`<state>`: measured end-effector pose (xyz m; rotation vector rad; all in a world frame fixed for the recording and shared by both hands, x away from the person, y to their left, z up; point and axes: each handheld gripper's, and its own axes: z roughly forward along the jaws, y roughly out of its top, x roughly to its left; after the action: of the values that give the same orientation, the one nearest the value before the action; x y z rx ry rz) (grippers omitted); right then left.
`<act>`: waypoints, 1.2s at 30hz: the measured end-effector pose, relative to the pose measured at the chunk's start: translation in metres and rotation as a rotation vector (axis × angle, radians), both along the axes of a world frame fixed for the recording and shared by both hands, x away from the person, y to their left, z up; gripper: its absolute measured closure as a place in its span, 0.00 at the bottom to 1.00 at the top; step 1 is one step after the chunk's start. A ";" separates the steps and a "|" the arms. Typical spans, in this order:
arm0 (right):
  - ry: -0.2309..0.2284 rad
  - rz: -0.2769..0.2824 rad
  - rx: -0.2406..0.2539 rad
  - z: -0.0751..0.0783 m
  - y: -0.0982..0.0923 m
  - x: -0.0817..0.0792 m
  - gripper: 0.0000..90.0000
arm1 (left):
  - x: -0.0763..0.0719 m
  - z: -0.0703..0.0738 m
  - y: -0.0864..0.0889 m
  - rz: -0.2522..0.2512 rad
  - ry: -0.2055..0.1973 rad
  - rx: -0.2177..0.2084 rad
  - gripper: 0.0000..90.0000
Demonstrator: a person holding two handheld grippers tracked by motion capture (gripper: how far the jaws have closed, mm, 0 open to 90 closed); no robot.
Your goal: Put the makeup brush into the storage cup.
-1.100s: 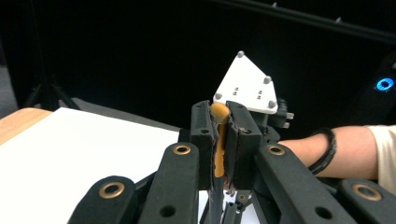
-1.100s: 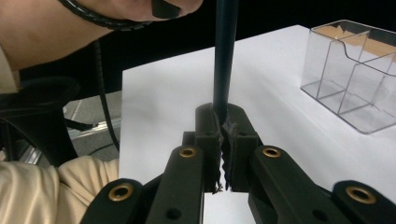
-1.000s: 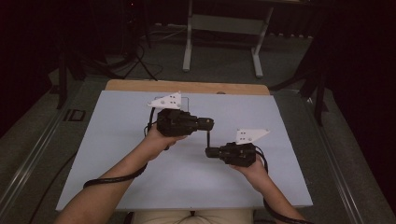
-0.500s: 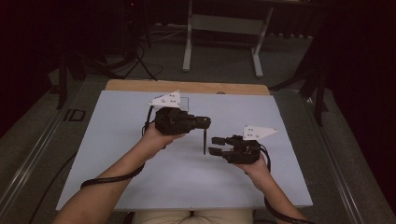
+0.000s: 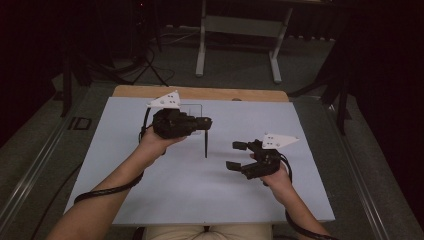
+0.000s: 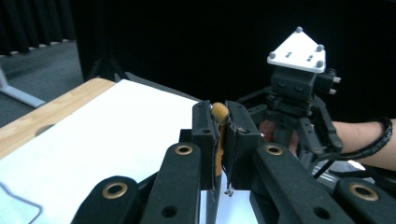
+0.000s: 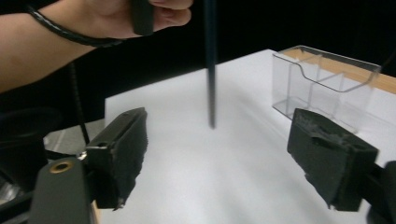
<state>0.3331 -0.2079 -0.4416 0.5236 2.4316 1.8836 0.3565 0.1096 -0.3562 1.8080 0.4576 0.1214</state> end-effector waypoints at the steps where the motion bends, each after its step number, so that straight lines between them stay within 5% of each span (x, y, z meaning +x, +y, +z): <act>1: -0.005 -0.003 -0.001 0.001 0.001 0.000 0.21 | 0.000 0.001 0.003 0.006 -0.008 0.000 0.95; 20: -0.046 -0.026 0.036 0.004 -0.002 0.000 0.19 | 0.004 0.040 0.051 0.138 -0.062 -0.004 0.95; 36: -0.046 -0.024 0.033 0.004 -0.003 -0.001 0.19 | 0.031 0.059 0.081 0.255 -0.090 0.004 0.95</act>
<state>0.3325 -0.2105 -0.4375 0.5026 2.3589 1.9078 0.3875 0.1903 -0.2971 1.7338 0.6224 0.3793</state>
